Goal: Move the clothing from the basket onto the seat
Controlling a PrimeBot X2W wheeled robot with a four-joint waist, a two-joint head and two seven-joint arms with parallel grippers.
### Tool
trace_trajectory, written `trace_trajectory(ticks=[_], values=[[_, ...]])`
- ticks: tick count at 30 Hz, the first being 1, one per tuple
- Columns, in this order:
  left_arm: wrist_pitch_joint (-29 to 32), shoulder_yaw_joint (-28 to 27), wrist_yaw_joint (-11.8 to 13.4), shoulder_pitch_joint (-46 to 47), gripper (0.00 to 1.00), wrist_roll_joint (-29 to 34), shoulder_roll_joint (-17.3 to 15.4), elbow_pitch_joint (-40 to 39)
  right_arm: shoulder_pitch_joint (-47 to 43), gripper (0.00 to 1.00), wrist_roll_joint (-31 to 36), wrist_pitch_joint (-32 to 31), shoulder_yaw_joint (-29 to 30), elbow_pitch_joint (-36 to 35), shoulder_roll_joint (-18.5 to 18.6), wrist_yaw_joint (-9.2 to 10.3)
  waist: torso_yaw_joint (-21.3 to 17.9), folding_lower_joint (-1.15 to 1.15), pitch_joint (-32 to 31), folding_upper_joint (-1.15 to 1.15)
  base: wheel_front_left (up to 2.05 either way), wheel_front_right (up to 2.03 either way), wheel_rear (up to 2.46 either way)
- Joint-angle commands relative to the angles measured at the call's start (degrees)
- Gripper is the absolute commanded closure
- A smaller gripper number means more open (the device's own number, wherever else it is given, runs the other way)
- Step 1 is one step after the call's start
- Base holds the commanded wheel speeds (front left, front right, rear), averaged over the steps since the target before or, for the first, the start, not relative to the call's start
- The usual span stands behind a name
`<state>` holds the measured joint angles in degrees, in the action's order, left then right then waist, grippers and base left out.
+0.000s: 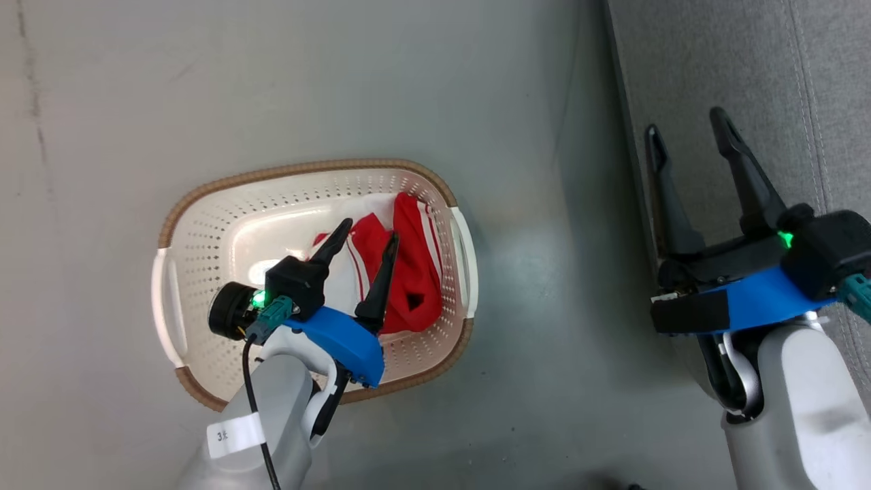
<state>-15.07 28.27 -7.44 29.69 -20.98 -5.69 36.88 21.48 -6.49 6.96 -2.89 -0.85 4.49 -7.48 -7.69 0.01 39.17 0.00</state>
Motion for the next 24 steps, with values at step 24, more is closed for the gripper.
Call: trace_trajectory(ticks=[24], values=[[0.8,6.5,-0.1,12.0,0.0,-11.8,0.7,25.9,5.6,0.0,-2.0,5.4,-4.3,3.5,-1.7,-0.02,-7.4,-0.01,11.4,0.0,0.0,0.0,0.0]])
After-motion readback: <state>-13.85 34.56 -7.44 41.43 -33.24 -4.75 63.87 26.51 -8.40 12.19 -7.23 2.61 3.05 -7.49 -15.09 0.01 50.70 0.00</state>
